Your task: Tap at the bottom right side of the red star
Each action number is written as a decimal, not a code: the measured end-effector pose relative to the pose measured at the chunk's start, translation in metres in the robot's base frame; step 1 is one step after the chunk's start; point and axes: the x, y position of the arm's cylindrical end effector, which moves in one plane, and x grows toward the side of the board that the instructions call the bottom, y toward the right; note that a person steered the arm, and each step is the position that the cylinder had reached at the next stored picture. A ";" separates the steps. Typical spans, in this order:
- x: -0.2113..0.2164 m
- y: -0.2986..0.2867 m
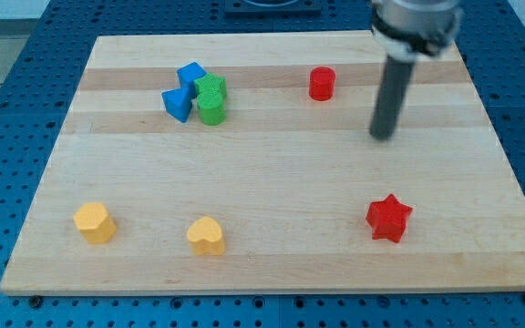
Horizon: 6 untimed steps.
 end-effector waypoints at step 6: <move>0.094 -0.001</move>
